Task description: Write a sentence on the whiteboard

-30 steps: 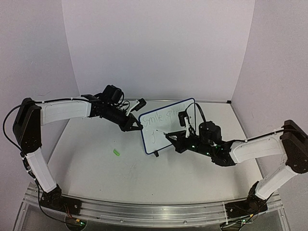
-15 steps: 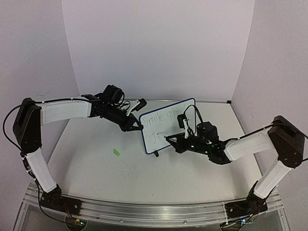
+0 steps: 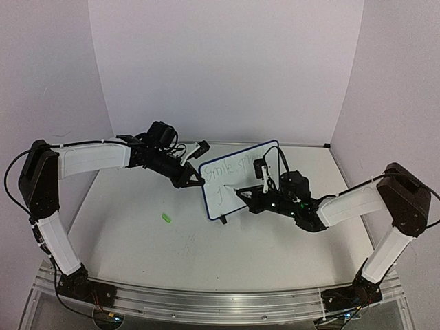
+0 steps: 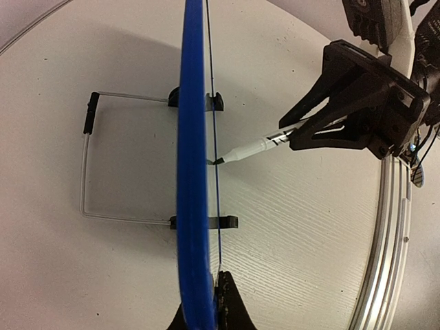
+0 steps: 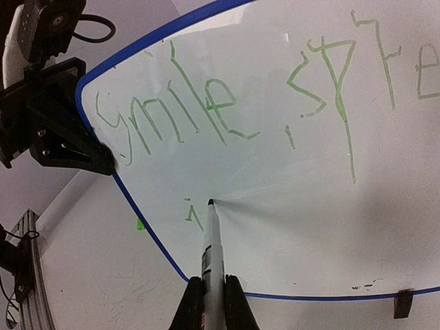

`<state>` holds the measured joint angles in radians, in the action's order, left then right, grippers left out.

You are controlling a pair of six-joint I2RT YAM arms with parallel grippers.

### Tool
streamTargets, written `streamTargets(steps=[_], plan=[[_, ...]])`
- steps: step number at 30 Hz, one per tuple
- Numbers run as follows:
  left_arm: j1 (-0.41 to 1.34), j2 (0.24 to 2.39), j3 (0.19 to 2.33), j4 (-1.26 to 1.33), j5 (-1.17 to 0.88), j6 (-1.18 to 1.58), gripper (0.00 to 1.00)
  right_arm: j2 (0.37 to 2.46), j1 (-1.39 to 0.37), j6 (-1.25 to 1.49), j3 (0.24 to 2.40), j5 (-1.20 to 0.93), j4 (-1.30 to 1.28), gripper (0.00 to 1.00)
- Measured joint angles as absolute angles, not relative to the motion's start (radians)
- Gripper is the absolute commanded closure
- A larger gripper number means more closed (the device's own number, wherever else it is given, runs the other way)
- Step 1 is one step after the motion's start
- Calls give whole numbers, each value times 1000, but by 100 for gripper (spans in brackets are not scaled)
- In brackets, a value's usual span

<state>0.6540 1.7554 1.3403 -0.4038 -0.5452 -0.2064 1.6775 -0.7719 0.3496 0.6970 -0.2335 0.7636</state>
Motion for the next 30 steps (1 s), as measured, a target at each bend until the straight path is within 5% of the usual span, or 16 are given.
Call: streamTargets(steps=[30], plan=[[654, 1755, 1341, -404, -542, -205, 100, 1707, -770, 356, 676, -230, 785, 100]])
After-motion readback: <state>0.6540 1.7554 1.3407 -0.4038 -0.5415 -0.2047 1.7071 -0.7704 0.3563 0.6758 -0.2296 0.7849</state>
